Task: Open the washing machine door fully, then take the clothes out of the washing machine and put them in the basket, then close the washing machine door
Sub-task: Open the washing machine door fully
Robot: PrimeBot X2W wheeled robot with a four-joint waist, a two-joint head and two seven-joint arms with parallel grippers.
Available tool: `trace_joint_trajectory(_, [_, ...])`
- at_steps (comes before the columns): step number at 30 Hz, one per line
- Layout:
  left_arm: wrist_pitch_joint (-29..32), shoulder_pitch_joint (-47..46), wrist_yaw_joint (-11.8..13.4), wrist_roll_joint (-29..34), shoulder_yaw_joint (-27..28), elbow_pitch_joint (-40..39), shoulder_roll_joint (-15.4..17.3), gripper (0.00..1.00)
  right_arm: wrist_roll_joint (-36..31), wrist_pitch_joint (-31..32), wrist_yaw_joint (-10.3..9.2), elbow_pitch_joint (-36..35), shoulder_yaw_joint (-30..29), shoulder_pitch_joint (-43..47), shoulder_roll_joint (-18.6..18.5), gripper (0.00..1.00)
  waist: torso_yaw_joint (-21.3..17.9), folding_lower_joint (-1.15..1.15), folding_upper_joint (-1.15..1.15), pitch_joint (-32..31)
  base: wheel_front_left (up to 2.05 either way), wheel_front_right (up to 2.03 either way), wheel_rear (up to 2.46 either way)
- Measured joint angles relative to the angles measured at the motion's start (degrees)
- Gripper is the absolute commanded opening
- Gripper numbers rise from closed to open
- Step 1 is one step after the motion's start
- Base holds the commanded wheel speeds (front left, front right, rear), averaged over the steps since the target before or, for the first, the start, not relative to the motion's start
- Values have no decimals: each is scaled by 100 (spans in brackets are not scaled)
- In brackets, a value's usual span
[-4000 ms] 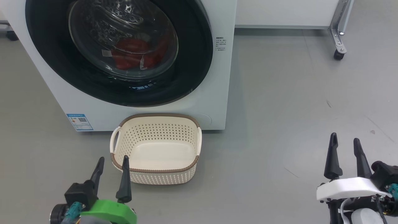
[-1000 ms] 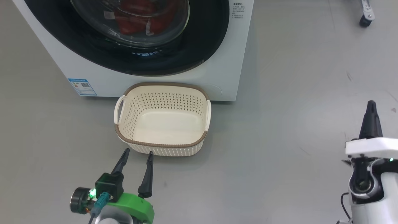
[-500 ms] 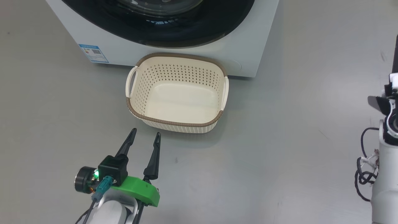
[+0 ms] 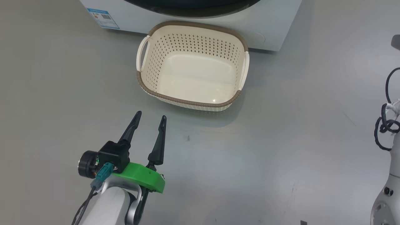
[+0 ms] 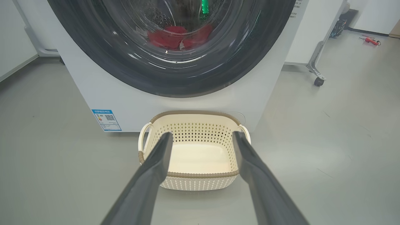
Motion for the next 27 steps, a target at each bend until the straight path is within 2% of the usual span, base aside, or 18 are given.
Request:
trace_joint_trajectory(5, [0, -36, 0, -55, -85, -13, -3, 100, 126, 274, -99, 166, 80, -498, -42, 0, 113, 0, 0, 231, 0, 0, 0])
trace_joint_trajectory(12, [0, -170, 18, -208, -169, -87, -5, 100, -36, 553, -185, 422, 309, -1126, -261, 0, 278, 0, 0, 510, 0, 0, 0])
trace_joint_trajectory(27, [0, -338, 70, -415, -305, -146, -24, 100, 91, 949, -202, 1117, 316, -2166, -296, 0, 648, 1, 0, 915, 0, 0, 0])
